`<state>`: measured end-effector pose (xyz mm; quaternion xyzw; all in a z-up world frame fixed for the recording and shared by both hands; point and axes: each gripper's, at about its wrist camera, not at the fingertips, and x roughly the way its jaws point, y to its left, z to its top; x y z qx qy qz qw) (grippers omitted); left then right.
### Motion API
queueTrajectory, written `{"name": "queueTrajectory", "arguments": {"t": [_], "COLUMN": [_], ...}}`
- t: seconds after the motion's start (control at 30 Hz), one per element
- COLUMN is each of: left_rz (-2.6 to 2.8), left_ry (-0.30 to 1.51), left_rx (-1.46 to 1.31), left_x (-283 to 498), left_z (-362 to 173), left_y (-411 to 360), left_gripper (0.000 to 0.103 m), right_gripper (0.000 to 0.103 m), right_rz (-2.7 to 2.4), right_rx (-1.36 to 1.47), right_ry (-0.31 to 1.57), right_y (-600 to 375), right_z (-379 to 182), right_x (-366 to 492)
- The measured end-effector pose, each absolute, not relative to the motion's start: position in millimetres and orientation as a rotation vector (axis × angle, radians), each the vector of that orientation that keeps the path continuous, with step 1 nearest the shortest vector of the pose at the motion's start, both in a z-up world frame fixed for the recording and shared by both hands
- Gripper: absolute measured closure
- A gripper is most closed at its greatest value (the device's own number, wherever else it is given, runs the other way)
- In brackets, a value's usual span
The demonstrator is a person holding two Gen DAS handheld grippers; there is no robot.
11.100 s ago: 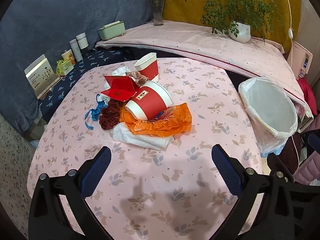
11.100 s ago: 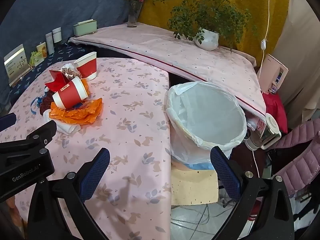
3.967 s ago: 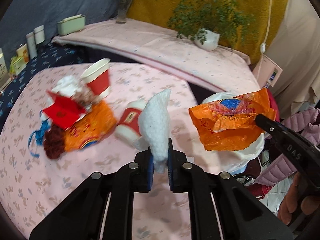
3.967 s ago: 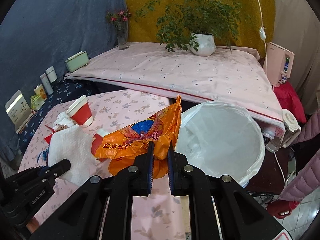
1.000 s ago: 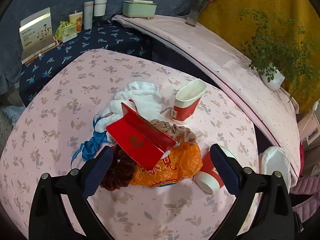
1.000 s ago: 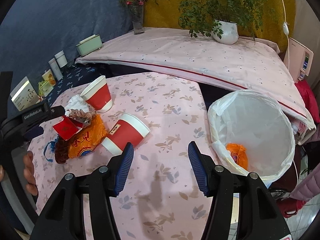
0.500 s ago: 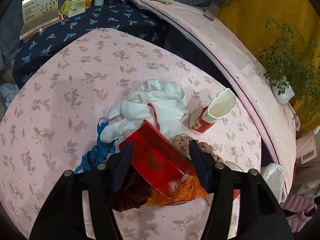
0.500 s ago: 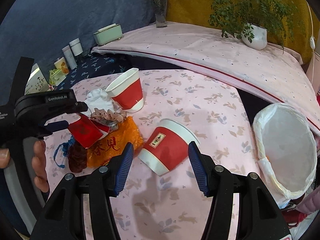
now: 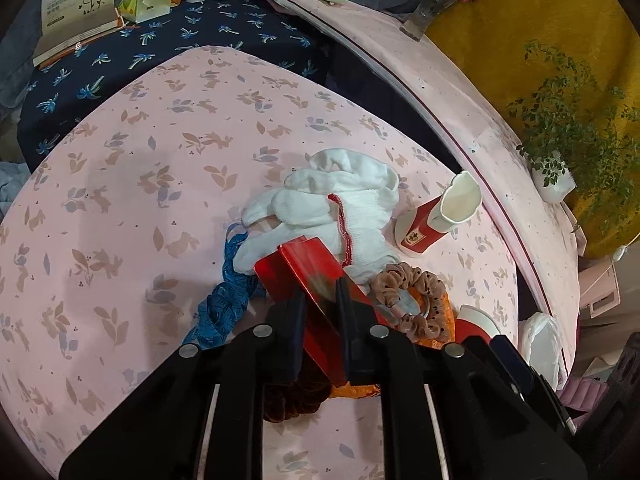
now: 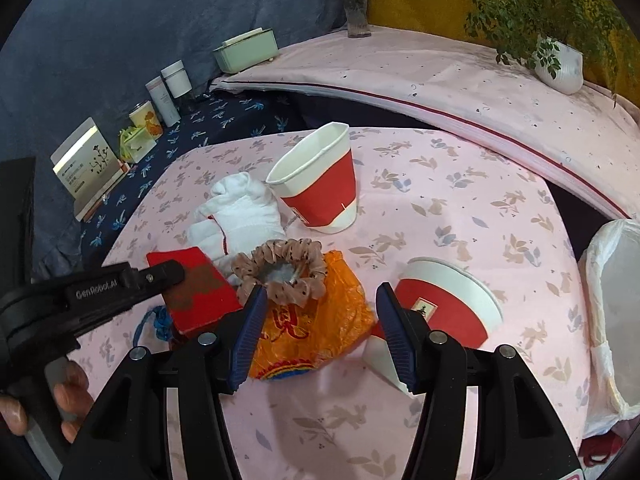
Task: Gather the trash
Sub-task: 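Grasp the red envelope with the left tool while the right tool grasps the brown scrunchie, then carry the envelope and scrunchie over the trash bin and open both tools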
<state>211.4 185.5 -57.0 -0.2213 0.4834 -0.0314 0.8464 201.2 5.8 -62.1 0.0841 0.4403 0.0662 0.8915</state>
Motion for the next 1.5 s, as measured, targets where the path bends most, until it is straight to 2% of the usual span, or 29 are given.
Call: {"name": "queueTrajectory", "arguments": {"t": [0.17, 0.27, 0.33, 0.4, 0.43, 0.5, 0.73, 1.07, 1.5], "left_rz": [-0.077, -0.079, -0.083, -0.087, -0.089, -0.097, -0.134, -0.216, -0.350], "left_ry": [1.021, 1.020, 1.019, 1.017, 1.016, 1.014, 0.980, 0.922, 0.903], "left_rx": [-0.451, -0.434, -0.429, -0.419, -0.415, -0.411, -0.385, -0.331, -0.183], "left_x": [210.9, 210.3, 210.1, 209.7, 209.0, 207.4, 201.2, 185.6, 157.6], "left_z": [-59.9, -61.1, -61.4, -61.2, -60.8, -58.6, -37.3, 4.5, 24.0], "left_y": [185.1, 183.1, 181.6, 178.8, 177.2, 174.5, 157.0, 105.2, -2.3], "left_gripper": [0.089, 0.089, 0.089, 0.089, 0.090, 0.091, 0.100, 0.100, 0.100], "right_gripper": [0.056, 0.068, 0.080, 0.084, 0.092, 0.094, 0.096, 0.096, 0.095], "right_rz": [0.126, 0.125, 0.129, 0.125, 0.128, 0.138, 0.130, 0.064, -0.043], "right_rx": [0.208, 0.199, 0.193, 0.192, 0.195, 0.212, 0.246, 0.232, 0.242], "right_ry": [0.954, 0.989, 1.015, 1.019, 1.017, 1.011, 0.920, 0.810, 0.767], "right_y": [11.0, 14.5, 16.6, 15.6, 14.2, 9.7, -14.5, -62.2, -139.8], "right_z": [-79.4, -93.9, -103.7, -109.4, -110.0, -106.6, -69.4, -20.4, -8.1], "right_x": [220.5, 227.3, 229.5, 229.1, 227.9, 225.6, 209.8, 178.7, 133.0]}}
